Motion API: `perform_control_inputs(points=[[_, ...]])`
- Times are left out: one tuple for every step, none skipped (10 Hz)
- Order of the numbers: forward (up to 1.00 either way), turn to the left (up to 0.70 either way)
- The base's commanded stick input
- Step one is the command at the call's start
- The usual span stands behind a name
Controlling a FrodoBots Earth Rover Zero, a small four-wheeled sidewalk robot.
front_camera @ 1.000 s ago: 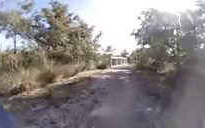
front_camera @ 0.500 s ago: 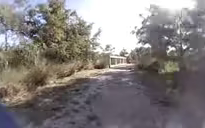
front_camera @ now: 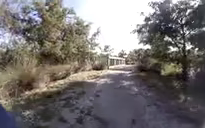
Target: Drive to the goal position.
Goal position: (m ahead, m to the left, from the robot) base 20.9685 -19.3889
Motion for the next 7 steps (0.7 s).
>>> perform_control_inputs(points=[[0.70,0.00],[0.70,0.00],[0.70,0.00],[0.70,0.00],[0.70,0.00],[0.70,0.00],[0.70,0.00]])
